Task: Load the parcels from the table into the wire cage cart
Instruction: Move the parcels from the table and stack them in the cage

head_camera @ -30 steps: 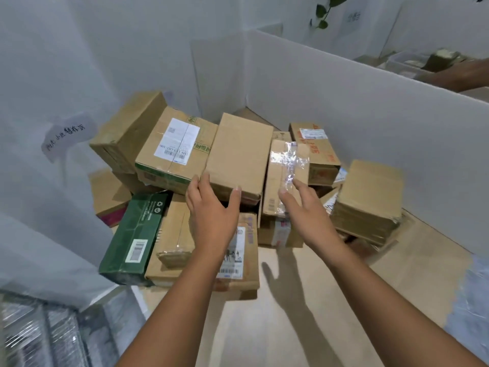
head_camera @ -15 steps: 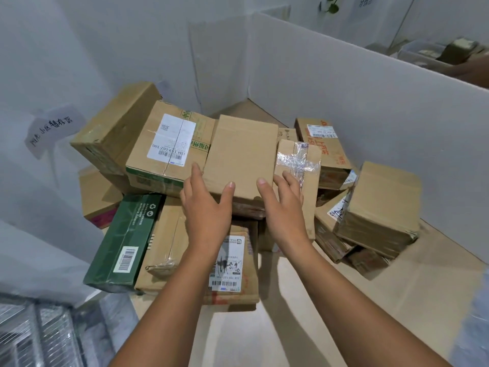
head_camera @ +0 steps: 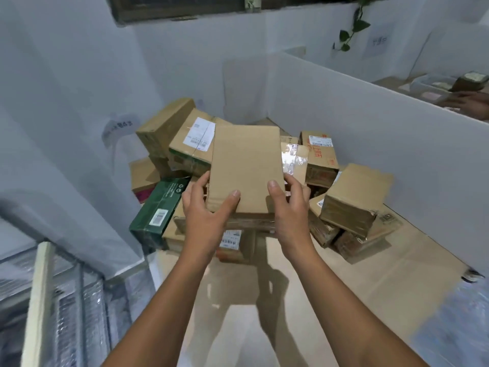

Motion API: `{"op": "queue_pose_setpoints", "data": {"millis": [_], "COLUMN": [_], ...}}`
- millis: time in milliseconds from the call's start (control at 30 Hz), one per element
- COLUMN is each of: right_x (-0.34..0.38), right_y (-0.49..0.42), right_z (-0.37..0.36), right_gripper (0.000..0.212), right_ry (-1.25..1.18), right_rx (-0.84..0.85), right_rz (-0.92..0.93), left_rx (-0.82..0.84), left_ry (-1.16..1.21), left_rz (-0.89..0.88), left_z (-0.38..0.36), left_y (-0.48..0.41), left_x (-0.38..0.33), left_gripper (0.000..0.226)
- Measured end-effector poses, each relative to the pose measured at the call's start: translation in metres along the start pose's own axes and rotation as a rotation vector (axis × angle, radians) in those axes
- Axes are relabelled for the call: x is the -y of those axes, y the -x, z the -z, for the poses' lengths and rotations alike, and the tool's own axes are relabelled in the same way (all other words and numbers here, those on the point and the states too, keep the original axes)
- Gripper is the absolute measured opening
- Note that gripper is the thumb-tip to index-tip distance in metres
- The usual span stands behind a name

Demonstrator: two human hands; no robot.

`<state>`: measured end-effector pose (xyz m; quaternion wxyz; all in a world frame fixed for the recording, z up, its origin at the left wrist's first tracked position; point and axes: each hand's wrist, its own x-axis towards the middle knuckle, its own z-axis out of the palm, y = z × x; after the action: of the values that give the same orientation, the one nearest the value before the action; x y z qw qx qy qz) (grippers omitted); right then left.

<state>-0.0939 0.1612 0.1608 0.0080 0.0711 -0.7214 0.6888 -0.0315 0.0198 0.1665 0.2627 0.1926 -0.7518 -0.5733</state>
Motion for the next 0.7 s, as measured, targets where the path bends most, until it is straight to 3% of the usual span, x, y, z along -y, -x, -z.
{"op": "queue_pose_setpoints", "data": {"millis": [100,233,333,500,700], "right_x": [0.002,0.007,0.013,0.014,0.008], "right_y": [0.039,0.085,0.113,0.157,0.220], "right_z": [-0.001,-0.028,-0.062,-0.136,-0.249], "right_gripper": [0.053,0.049,0.058,0.087,0.090], "right_ry": [-0.001,-0.020,-0.002,0.047,0.070], "right_rx": [0.081,0.227,0.352,0.633,0.926], "right_rz": [0.021,0.030,0.057,0.087,0.024], "left_rx": [-0.045,-0.231,-0.326,-0.489,-0.691], "left_ry": [0.168,0.225,0.260,0.255,0.238], "left_rz": [0.035,0.063,0.112,0.112,0.158], "left_z": [0.027,0.069,0.114,0.197,0.310], "left_y": [0.044,0.096,0.123,0.154,0.184], "left_x": [0.000,0.004,0.013,0.028,0.079], "left_gripper": [0.064,0.066,0.081,0.076,0.076]}}
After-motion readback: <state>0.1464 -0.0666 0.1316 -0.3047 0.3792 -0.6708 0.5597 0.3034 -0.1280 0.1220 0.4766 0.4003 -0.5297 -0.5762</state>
